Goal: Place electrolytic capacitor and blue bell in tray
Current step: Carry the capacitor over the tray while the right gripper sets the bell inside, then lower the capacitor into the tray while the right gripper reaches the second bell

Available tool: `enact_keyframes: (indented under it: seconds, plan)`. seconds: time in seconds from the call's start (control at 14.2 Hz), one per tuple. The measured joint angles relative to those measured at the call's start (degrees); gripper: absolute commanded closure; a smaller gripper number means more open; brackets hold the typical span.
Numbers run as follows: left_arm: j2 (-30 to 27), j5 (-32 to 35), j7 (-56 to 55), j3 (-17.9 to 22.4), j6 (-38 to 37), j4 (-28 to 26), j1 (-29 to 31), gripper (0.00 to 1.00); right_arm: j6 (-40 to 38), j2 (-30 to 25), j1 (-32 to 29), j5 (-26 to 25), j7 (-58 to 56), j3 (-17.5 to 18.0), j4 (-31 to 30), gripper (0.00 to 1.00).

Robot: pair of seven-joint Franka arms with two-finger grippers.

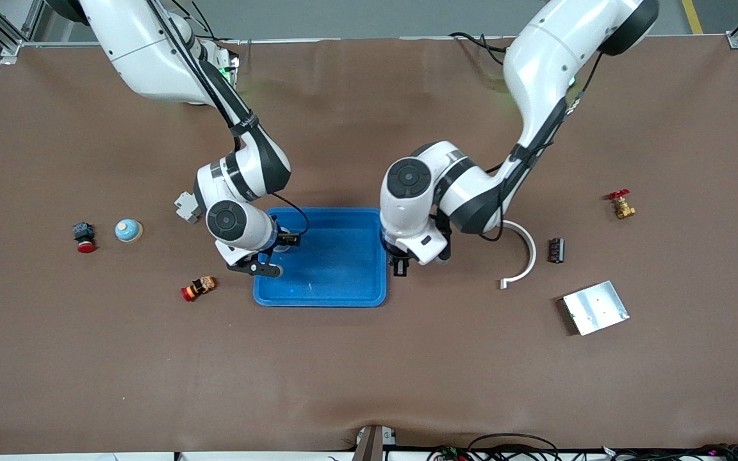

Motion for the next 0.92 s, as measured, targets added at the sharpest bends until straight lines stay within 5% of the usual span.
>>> enact_keyframes:
  seconds: [0.21,0.49,0.92]
  plan:
    - [3.70,-2.83,-1.26,4.27,0.00,4.17,-4.88,1.00,-0.89,-0.07,-0.08,0.02,0.05,-0.39,0.27,0.00]
    - [5.13,-3.03,-2.01,4.70,0.27,6.00,-6.73,1.00,-6.24,-2.85,-4.29,-0.58,-3.63,-2.90,2.14,0.00]
    - [7.77,-3.09,-2.24,9.46,5.40,7.48,-12.40,1.00,-11.49,-9.05,-13.66,-8.61,-17.85,-7.57,0.62,0.00]
